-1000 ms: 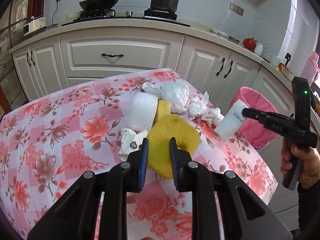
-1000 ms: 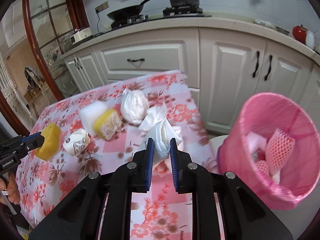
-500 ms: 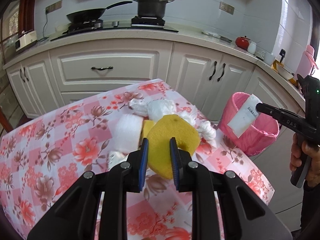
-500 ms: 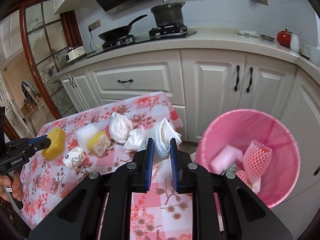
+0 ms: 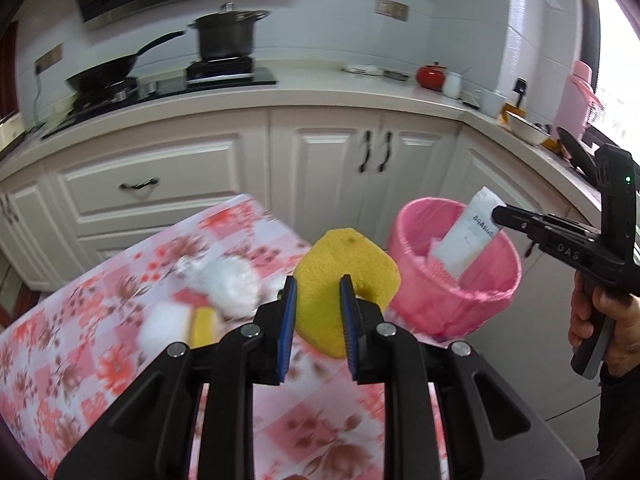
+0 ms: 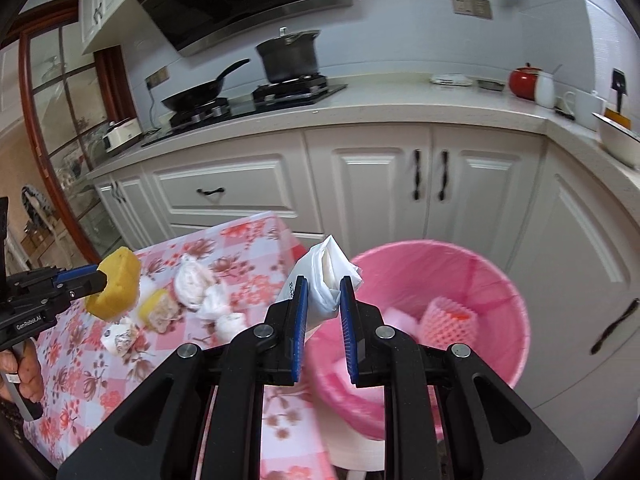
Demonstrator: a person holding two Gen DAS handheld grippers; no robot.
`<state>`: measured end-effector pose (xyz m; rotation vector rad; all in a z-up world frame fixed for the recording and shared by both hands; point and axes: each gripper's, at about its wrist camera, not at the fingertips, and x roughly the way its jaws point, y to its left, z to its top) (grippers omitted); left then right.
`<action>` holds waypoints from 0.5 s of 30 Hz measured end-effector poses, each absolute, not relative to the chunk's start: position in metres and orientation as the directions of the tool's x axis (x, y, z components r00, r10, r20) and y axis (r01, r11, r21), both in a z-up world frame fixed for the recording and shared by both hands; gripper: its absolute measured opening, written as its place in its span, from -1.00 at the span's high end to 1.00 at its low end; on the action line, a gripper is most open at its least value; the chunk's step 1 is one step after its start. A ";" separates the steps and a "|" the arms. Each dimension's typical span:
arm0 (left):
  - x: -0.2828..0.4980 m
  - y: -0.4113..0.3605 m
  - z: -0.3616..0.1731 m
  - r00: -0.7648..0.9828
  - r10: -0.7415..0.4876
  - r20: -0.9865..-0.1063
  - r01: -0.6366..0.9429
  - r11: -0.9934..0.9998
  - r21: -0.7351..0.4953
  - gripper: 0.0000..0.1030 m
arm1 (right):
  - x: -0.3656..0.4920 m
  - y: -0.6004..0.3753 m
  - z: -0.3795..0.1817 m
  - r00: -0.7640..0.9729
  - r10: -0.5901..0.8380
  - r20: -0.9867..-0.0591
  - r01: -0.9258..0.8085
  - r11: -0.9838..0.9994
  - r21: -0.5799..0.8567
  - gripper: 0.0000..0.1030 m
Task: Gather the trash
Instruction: 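Carry the sponge and plastic bag over the pink bin and open both tools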
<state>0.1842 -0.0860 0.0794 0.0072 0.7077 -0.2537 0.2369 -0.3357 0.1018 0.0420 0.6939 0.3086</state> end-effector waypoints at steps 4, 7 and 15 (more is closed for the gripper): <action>0.202 -0.120 0.082 0.718 -0.273 -0.640 0.281 0.955 -0.091 0.59 | 0.240 -0.360 0.099 0.734 0.263 -0.626 -0.227 0.964 0.138 0.66; 0.215 -0.144 0.080 0.706 -0.298 -0.642 0.303 0.947 -0.105 0.59 | 0.243 -0.376 0.095 0.738 0.242 -0.630 -0.199 0.970 0.139 0.66; 0.246 -0.202 0.058 0.665 -0.342 -0.664 0.330 0.932 -0.150 0.58 | 0.252 -0.416 0.075 0.732 0.197 -0.653 -0.135 0.980 0.145 0.66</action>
